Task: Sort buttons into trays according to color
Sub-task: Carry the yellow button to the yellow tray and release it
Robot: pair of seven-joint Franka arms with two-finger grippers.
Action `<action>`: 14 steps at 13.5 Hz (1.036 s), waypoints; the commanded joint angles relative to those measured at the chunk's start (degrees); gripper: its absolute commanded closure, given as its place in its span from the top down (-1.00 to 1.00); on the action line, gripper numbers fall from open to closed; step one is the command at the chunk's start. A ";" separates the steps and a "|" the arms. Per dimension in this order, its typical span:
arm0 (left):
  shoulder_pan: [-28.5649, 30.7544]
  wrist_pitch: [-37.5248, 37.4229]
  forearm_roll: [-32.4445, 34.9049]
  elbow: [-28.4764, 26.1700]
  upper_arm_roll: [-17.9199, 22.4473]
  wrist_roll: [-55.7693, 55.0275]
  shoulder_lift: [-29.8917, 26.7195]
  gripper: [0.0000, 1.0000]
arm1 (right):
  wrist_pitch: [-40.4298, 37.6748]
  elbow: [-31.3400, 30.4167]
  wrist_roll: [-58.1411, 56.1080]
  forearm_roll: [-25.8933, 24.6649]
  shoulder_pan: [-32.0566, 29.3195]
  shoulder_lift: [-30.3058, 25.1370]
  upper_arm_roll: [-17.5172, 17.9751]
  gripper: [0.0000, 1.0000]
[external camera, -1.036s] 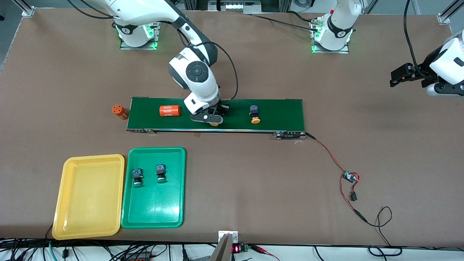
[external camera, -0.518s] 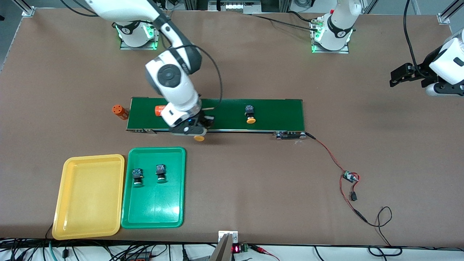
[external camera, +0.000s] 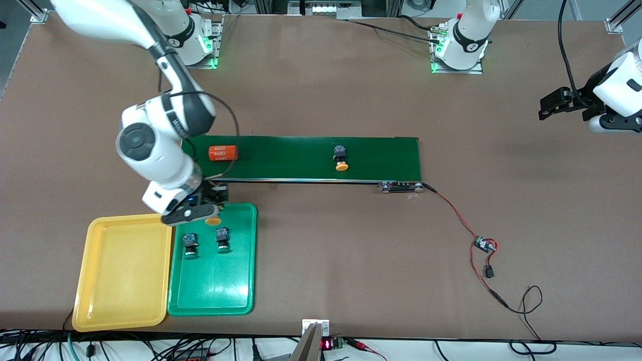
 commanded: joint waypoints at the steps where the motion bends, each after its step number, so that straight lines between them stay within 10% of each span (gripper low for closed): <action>1: 0.00 -1.11 1.22 0.81 -0.26 0.34 -0.36 1.00 | -2.49 0.59 -9.46 -0.60 -4.79 0.31 0.87 -0.74; 14: 0.00 -1.37 1.22 0.81 -0.61 0.26 -0.36 1.00 | 11.02 1.21 -27.14 -5.34 -18.87 12.61 -4.22 -0.68</action>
